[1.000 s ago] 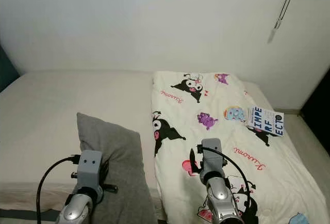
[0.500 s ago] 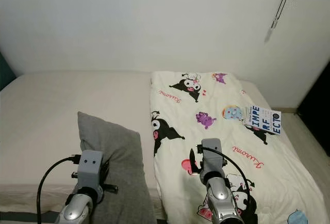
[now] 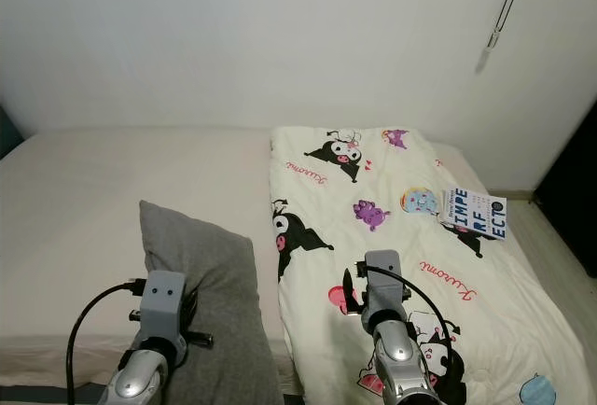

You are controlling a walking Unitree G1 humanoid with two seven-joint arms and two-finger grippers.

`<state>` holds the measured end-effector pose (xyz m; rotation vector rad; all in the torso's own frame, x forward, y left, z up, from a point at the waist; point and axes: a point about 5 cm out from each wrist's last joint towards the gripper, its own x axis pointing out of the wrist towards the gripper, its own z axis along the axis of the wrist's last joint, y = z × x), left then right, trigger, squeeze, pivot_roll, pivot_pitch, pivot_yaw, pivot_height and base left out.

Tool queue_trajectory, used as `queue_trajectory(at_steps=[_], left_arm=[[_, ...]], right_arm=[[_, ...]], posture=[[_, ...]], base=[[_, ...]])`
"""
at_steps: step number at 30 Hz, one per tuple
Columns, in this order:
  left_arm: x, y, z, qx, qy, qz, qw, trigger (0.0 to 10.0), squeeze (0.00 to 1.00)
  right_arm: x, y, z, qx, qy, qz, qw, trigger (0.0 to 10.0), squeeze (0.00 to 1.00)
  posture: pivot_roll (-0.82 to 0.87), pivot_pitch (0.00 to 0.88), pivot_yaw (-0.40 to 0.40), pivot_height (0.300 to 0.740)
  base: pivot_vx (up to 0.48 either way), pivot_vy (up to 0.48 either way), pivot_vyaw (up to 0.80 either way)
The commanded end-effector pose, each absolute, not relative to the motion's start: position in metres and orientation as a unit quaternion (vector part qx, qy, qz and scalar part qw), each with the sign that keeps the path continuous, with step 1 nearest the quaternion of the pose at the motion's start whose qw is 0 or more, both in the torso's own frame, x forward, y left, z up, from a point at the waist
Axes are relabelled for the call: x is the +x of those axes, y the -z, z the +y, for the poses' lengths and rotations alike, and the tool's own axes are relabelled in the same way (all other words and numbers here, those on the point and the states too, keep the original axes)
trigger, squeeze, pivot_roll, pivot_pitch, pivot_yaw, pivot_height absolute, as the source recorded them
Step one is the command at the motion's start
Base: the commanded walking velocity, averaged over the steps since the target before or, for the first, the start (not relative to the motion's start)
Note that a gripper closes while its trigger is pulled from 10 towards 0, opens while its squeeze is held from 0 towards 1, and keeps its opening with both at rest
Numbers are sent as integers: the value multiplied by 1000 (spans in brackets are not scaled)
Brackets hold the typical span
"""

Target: Clean up the room

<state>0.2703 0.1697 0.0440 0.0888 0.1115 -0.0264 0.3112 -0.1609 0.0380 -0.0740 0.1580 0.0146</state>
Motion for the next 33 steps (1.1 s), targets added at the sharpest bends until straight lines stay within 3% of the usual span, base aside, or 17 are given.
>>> queue_trajectory(at_steps=[1, 25, 33], left_arm=[[275, -57, 170, 52, 17, 20, 998, 10000, 0], [275, -58, 171, 60, 12, 19, 998, 10000, 0], [275, -58, 169, 56, 13, 19, 998, 10000, 0]], right_arm=[[308, -34, -161, -27, -3, 85, 996, 10000, 0], [308, -34, -161, -25, -3, 85, 996, 10000, 0], [309, -34, -161, -26, -3, 85, 996, 10000, 0]], posture=[[51, 105, -17, 740], [53, 102, -16, 740], [53, 100, -18, 740]], base=[[0, 0, 0], [0, 0, 0], [0, -282, 0]])
